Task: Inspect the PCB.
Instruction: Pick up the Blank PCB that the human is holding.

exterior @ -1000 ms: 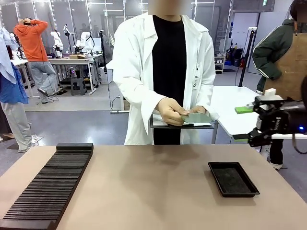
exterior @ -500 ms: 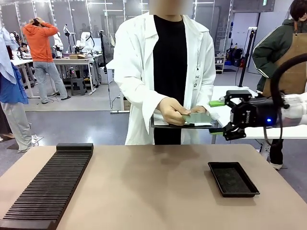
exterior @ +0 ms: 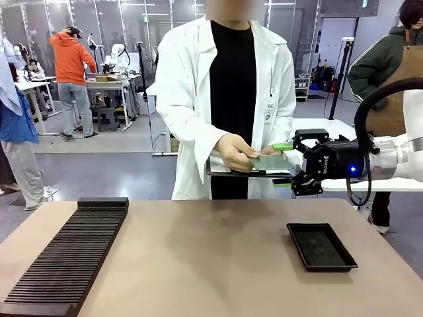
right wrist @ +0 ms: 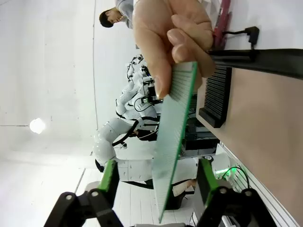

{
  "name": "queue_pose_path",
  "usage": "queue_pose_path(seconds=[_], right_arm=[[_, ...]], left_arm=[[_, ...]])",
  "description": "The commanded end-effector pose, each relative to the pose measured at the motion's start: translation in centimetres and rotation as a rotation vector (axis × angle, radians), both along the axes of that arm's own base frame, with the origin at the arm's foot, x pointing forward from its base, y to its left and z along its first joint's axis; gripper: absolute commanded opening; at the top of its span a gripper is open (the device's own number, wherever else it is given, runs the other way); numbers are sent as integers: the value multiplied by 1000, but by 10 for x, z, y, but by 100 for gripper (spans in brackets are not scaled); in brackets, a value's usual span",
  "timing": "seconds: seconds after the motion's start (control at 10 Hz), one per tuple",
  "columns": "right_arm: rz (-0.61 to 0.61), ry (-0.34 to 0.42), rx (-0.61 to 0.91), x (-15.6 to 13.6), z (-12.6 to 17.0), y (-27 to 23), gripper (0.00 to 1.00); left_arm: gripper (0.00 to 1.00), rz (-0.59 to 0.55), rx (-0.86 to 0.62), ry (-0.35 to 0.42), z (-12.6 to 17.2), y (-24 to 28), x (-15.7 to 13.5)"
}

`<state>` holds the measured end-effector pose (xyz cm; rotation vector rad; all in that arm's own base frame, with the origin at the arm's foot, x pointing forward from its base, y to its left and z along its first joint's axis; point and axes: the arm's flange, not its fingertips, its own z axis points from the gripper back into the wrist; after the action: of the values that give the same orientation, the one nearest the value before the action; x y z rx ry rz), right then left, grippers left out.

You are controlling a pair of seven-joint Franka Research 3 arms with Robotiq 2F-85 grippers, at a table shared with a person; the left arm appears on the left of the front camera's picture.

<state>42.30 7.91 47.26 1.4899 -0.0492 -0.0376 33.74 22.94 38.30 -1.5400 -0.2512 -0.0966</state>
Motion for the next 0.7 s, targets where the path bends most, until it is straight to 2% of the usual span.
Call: queue_pose_path(seconds=[0.0,0.3,0.4,0.6], right_arm=[[-25,20,27,-1,0,15,2],[-35,43,26,-3,-4,18,0],[-39,49,29,-3,-6,19,4],[-39,56,30,-4,-9,21,0]], left_arm=[[100,0,14,8,2,2,3],[100,0,14,8,2,2,3],[100,0,14,8,2,2,3],[100,0,14,8,2,2,3]])
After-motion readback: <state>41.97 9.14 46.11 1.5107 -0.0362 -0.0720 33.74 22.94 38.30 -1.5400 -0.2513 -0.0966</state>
